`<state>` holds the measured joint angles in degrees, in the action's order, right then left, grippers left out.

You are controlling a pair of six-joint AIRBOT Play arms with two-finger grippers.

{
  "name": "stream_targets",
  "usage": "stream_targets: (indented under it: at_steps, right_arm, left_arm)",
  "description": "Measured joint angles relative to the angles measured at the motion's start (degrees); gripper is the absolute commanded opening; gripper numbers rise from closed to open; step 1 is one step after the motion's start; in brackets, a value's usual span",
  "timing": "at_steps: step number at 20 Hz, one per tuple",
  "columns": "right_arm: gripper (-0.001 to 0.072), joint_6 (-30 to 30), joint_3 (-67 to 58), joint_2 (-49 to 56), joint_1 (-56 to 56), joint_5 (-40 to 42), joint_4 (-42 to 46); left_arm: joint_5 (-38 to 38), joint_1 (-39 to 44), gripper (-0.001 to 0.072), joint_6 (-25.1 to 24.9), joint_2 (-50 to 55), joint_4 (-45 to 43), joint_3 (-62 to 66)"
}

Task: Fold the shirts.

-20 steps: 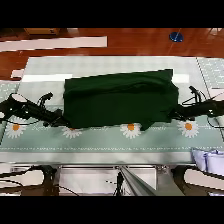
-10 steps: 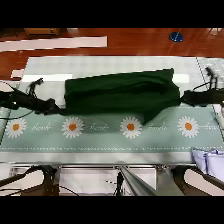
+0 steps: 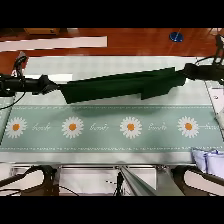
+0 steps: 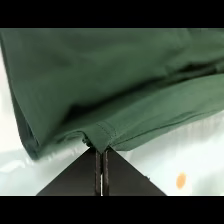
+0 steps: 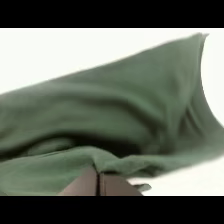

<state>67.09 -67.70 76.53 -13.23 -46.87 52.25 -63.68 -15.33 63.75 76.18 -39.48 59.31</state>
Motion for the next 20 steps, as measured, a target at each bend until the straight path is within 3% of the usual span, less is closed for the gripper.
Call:
stream_targets:
  at_steps: [8, 14, 16, 17, 18, 19, 20]
  right_arm:
    - [0.0030, 0.07, -12.15, 17.25, 4.13, 10.88, -0.57]
    - [0.0031, 0.13, -15.45, 24.94, 6.25, 18.34, -0.87]
    - [0.0036, 0.22, -15.74, 26.32, 6.80, 19.87, -0.85]
    - [0.0146, 0.22, -15.80, 26.77, 6.93, 20.31, -0.79]
    - [0.0329, 0.24, -15.82, 27.06, 7.04, 20.63, -0.74]
    - [0.0433, 0.22, -15.89, 27.15, 7.08, 21.05, -0.74]
    - [0.0469, 0.17, -15.93, 27.02, 7.04, 21.29, -0.72]
  left_arm:
    - [8.31, 0.04, 0.0037, -0.02, 11.13, 5.16, 1.38]
    - [10.43, 0.61, 0.0045, -0.09, 19.52, 8.70, 10.49]
    - [10.82, 0.83, 0.0149, -0.09, 21.84, 9.01, 13.94]
    - [11.06, 0.90, 0.0257, -0.09, 22.71, 9.11, 15.26]
    - [11.37, 0.92, 0.0423, -0.07, 23.50, 9.14, 16.28]
    - [11.23, 0.96, 0.0563, -0.02, 23.98, 9.18, 16.98]
    - [11.19, 0.87, 0.0618, -0.02, 24.30, 9.38, 17.62]
